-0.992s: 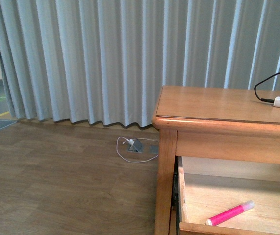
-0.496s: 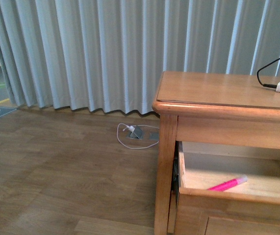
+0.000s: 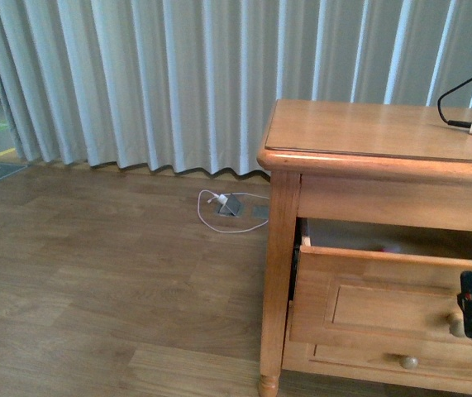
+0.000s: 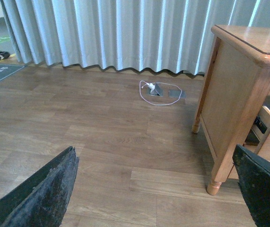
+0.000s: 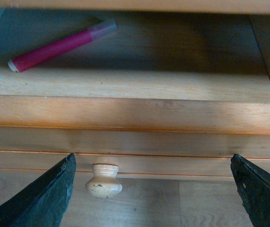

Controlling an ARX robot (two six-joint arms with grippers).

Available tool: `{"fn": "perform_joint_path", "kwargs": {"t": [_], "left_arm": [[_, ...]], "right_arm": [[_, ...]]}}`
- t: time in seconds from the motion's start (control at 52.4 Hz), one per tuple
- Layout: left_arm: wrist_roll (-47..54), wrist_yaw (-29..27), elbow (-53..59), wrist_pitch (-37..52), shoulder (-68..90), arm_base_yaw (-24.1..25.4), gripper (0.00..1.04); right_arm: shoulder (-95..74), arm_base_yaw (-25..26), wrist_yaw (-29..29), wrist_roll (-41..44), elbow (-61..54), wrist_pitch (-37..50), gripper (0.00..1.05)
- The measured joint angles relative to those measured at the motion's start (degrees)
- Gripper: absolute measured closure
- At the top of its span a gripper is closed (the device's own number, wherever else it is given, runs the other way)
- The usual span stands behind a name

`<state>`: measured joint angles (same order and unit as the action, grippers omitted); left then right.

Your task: Place pink marker in drawer with both arms

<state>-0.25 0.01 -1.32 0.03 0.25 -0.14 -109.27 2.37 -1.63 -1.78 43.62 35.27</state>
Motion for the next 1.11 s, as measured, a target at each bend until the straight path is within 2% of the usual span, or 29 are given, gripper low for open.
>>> {"fn": "perform_joint_path", "kwargs": {"t": [0.591, 0.858, 1.106], "left_arm": [[0.0, 0.0, 0.0, 0.0, 0.0, 0.0, 0.06], [0.0, 0.0, 0.0, 0.0, 0.0, 0.0, 0.06], [0.0, 0.0, 0.0, 0.0, 0.0, 0.0, 0.06]], "right_arm": [[-11.8, -0.1, -2.4, -3.1, 10.6, 9.6, 0.08], [-10.7, 0.3, -1.5, -3.4, 10.4, 7.8, 0.08], [2.8, 1.8, 2.4, -3.4, 1.3, 3.0, 0.08]]}}
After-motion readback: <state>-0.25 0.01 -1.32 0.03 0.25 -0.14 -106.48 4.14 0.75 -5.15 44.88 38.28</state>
